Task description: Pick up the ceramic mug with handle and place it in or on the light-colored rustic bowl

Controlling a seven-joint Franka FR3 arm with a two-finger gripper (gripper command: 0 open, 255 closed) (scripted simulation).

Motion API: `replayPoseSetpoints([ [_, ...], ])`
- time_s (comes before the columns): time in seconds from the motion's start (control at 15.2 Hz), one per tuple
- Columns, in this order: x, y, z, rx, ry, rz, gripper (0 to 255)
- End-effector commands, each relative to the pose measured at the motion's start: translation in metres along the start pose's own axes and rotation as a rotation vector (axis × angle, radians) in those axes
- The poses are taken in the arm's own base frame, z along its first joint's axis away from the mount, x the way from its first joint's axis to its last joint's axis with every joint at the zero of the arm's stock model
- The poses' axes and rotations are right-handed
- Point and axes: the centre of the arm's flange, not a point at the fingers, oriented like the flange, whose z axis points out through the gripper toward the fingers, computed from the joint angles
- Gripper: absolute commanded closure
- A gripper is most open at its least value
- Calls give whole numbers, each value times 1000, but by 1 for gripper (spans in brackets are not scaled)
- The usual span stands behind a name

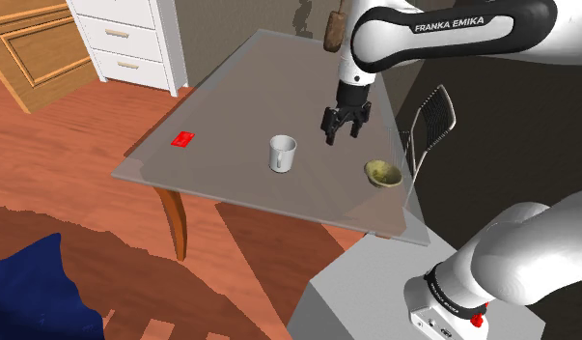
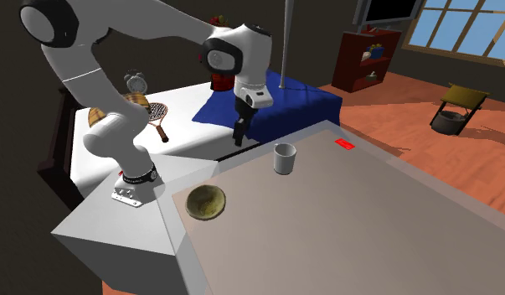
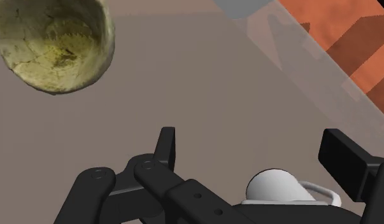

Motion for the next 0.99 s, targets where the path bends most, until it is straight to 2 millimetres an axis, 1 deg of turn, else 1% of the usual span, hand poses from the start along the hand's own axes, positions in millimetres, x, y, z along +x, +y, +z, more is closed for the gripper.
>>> replayPoseSetpoints([
  [0.0, 25, -6, 9, 7, 1, 1, 0],
  [0.73, 157, -39, 56, 40, 2, 6, 0],
  [0.79, 163, -41, 58, 42, 2, 6, 0],
  [0.92, 163, -42, 69, 42, 2, 6, 0],
])
